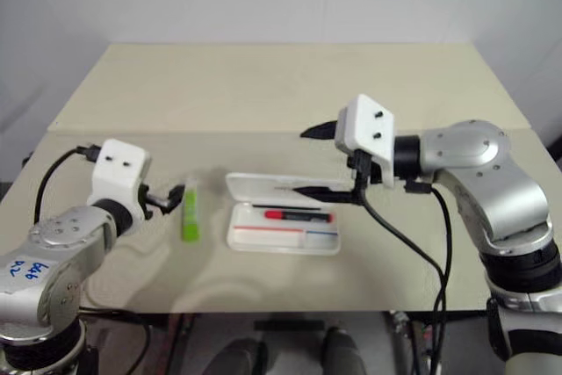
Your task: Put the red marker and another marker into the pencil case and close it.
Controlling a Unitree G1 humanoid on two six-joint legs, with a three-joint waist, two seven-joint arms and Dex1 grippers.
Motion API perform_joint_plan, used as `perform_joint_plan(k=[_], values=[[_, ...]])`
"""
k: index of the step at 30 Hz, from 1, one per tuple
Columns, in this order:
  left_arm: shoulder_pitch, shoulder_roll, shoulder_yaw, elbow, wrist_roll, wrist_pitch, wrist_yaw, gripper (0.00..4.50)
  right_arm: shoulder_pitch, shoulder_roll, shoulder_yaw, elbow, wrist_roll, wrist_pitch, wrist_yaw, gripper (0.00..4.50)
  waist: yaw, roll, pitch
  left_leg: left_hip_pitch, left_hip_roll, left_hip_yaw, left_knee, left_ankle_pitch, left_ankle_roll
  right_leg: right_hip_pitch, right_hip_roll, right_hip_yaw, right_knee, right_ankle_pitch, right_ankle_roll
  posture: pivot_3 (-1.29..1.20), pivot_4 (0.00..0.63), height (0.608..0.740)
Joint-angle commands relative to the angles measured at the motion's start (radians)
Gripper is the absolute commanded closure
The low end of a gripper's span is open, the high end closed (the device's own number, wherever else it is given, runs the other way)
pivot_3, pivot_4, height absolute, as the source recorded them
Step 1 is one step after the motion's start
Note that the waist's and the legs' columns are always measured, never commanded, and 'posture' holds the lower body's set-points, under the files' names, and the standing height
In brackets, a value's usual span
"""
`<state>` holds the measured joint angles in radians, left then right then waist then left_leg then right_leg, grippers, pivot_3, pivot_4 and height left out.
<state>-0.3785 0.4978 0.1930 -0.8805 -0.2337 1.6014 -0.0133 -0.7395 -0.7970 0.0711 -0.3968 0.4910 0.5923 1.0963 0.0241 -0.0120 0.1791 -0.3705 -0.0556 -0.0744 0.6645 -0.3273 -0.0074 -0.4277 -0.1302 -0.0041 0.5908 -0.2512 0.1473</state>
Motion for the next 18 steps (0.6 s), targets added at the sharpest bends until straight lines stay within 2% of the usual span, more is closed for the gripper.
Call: perform_joint_plan(k=[1, 8, 18], values=[[0.030, -0.022, -0.006, -0.043, 0.041, 0.013, 0.055, 0.26, -0.027, 0.015, -0.004, -0.016, 0.067, 0.017, 0.042, 0.03, 0.000, 0.000, 0.000, 0.000, 0.000, 0.000, 0.000, 0.000, 0.000, 0.000, 0.000, 0.000, 0.000, 0.000, 0.000, 0.00, 0.150, 0.740], [0.083, -0.059, -0.018, -0.048, 0.047, 0.013, 0.113, 0.26, -0.051, 0.041, -0.001, -0.031, 0.138, 0.057, 0.063, 0.03, 0.000, 0.000, 0.000, 0.000, 0.000, 0.000, 0.000, 0.000, 0.000, 0.000, 0.000, 0.000, 0.000, 0.000, 0.000, 0.00, 0.150, 0.740], [0.101, -0.166, -0.067, 0.004, 0.057, 0.013, 0.203, 0.26, -0.050, 0.042, 0.014, -0.032, 0.127, 0.046, 0.071, 0.03, 0.001, -0.001, -0.001, 0.000, 0.000, 0.000, 0.000, 0.000, 0.000, 0.000, 0.000, 0.000, 0.000, 0.000, 0.000, 0.00, 0.150, 0.740]])
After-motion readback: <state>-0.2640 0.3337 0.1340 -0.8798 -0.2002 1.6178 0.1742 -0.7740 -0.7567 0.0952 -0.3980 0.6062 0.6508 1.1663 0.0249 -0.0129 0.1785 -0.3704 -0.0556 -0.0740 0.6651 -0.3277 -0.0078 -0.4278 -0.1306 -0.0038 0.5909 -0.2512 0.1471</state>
